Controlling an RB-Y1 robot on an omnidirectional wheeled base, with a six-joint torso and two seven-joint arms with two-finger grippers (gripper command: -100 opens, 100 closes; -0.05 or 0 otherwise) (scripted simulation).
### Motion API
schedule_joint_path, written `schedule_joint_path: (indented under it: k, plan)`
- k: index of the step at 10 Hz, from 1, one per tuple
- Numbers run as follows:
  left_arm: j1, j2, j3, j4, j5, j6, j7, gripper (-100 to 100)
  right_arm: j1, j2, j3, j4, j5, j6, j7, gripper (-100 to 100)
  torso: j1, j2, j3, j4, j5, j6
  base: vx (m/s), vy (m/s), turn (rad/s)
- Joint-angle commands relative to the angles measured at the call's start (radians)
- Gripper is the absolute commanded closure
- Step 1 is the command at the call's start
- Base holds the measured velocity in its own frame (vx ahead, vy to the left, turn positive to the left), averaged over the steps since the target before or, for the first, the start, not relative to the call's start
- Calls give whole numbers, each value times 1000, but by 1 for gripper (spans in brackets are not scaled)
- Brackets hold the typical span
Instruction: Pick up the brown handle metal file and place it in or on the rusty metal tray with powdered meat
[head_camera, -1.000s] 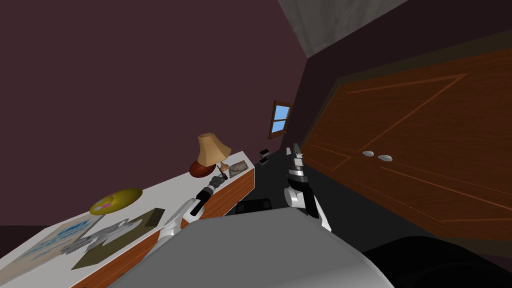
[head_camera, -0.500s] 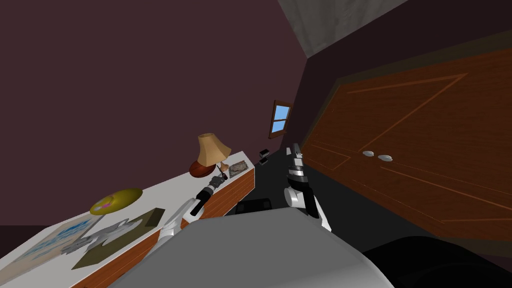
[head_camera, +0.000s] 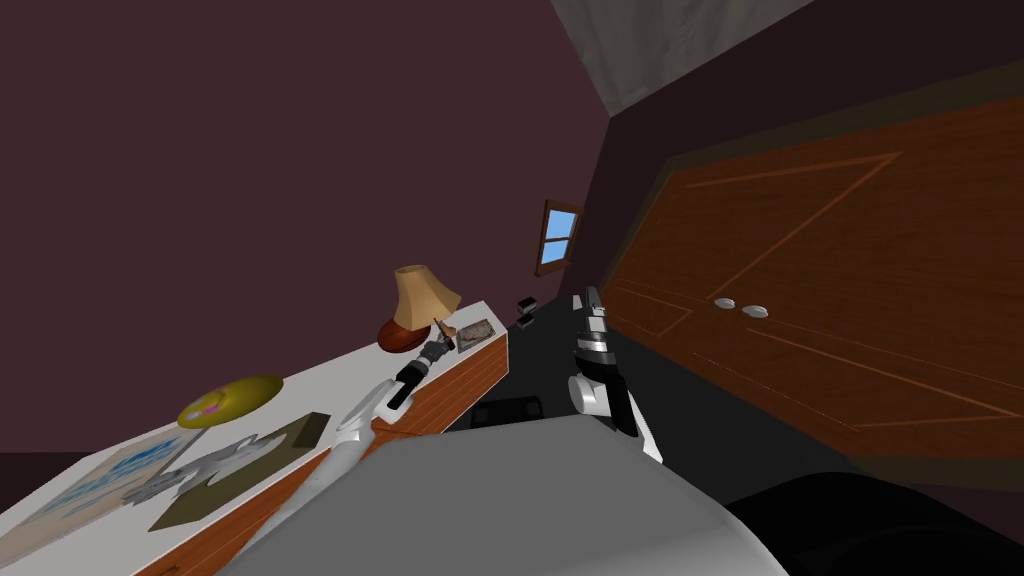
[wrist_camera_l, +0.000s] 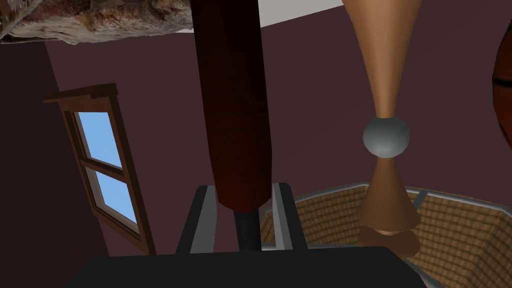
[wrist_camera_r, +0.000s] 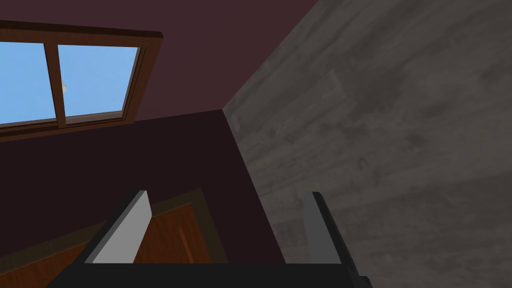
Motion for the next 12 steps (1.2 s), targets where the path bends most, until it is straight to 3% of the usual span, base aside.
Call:
schedule_joint_path:
  k: [1, 5, 7, 11, 12]
  plan:
    - [-37, 10, 9, 1, -2, 5, 17, 100, 0, 0, 0, 0, 0, 0, 0, 0, 0, 0, 0, 0, 0, 0, -71, -29, -21]
    - [-168, 38, 36, 36, -8, 11, 58, 100, 0, 0, 0, 0, 0, 0, 0, 0, -2, 1, 1, 2, -1, 1, -75, -32, -24]
    - [-201, 46, 42, 46, -9, 13, 69, 100, 0, 0, 0, 0, 0, 0, 0, 0, -3, 2, 2, 3, -2, 1, -62, -32, -12]
    - [-323, 74, 61, 93, -15, 23, 110, 100, 0, 0, 0, 0, 0, 0, 0, 0, -2, -1, 1, 4, -2, 1, -50, -19, -31]
    - [-326, 74, 61, 93, -15, 23, 110, 100, 0, 0, 0, 0, 0, 0, 0, 0, -2, 0, 3, 5, -3, 1, -41, -15, -10]
